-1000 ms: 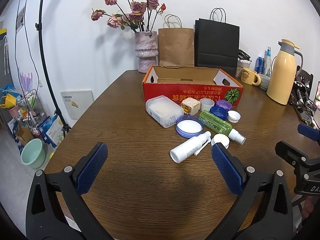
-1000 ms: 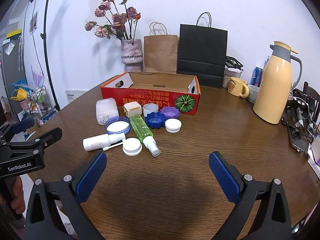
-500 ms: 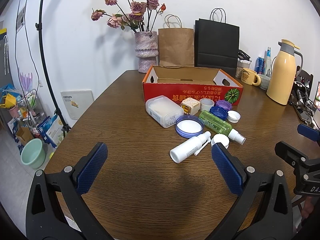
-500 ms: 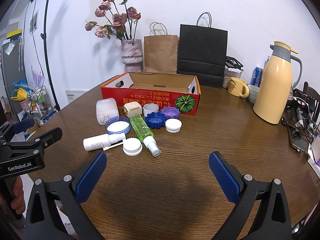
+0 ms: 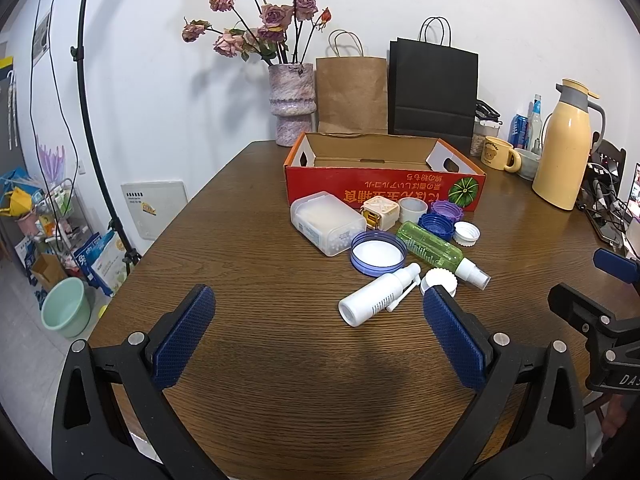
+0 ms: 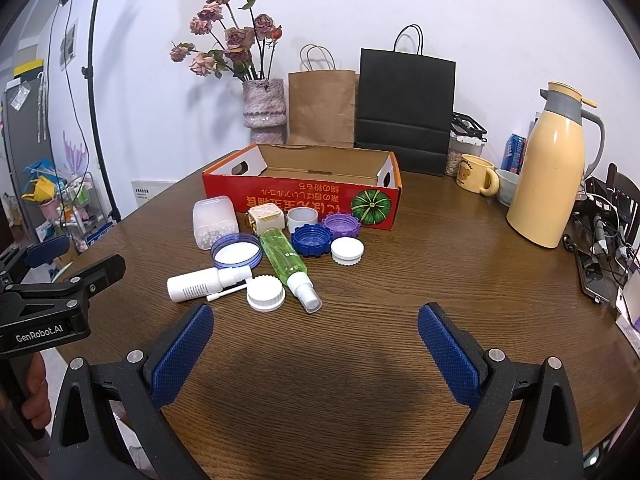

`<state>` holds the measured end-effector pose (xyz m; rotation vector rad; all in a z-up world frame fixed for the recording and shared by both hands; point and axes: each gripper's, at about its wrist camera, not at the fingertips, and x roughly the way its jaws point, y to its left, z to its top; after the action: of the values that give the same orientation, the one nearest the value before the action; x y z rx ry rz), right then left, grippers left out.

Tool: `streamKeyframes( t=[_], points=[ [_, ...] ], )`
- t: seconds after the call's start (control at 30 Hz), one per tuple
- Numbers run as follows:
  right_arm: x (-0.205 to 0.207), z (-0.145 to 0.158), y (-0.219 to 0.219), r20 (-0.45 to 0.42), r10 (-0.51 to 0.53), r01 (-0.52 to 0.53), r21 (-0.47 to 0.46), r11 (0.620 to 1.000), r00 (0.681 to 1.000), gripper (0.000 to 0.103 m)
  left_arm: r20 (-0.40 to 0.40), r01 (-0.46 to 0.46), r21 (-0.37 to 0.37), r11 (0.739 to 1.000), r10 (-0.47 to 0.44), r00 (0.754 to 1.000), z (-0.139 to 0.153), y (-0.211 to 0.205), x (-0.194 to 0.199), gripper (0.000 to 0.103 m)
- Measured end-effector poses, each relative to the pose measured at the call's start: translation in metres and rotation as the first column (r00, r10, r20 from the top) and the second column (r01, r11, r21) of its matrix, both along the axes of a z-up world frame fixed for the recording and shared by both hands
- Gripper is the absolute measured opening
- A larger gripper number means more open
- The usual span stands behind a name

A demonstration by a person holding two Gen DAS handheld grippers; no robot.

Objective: Organize rigid objects

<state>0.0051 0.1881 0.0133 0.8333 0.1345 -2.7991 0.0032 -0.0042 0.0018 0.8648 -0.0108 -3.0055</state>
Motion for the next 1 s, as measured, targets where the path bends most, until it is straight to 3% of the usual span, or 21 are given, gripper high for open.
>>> streamKeyframes(
  t=[1.0],
  points=[
    [-0.0006, -0.0002, -0.0005, -0.001, 0.000, 0.000, -0.001, 1.000, 1.000, 0.103, -0.001, -0.001, 0.002, 1.000, 0.001, 1.000, 0.0020, 0.0010, 0.0005, 0.103]
  ],
)
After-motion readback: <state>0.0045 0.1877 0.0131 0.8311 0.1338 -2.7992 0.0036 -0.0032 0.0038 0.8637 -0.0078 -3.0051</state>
